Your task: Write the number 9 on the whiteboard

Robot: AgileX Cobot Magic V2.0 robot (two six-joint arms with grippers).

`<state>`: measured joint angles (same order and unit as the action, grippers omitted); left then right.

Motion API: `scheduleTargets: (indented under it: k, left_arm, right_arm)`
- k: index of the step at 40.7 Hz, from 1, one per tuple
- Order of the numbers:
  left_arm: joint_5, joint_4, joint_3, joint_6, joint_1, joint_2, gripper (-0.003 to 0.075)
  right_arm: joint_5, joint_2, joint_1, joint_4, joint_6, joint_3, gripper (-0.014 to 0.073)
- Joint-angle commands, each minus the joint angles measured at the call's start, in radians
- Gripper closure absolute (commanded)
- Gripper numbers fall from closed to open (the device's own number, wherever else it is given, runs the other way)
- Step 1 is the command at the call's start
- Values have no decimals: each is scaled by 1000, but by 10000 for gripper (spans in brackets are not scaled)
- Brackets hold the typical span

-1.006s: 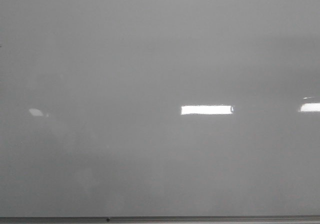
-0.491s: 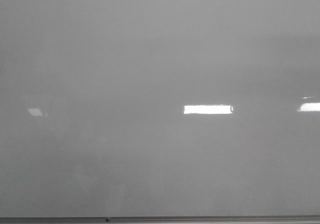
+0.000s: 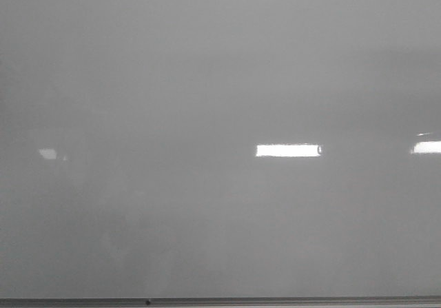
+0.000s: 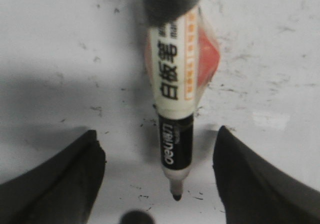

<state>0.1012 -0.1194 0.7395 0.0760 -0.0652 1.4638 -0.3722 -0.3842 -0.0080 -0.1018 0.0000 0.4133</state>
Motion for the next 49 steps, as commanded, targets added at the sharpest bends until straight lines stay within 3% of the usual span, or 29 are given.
scheduleTargets:
  k: [1, 9, 14, 18, 24, 35, 40, 49]
  left_arm:
    - [-87, -8, 31, -4, 3, -23, 401]
    - [-113, -8, 31, -4, 3, -23, 636]
    - [-115, -8, 31, -4, 3, -23, 719]
    - [-101, -8, 31, -4, 4, -27, 739]
    - [30, -26, 43, -4, 25, -76, 739]
    - [522, -65, 207, 94, 209, -100, 738]
    - [655, -148, 263, 296, 327, -100, 736]
    - [780, -466, 317, 842, 508, -100, 678]
  right_arm:
    - [76, -13, -7, -5, 0, 36, -8]
    - [76, -13, -7, -5, 0, 36, -8]
    - [76, -13, -7, -5, 0, 36, -8]
    - [76, -13, -7, -5, 0, 36, -8]
    - [72, -13, -7, -5, 0, 36, -8]
    - [-104, -84, -2, -5, -64, 114, -8]
    - [-201, -155, 32, -48, -153, 180, -8]
    - [-431, -328, 152, -223, -381, 314, -8]
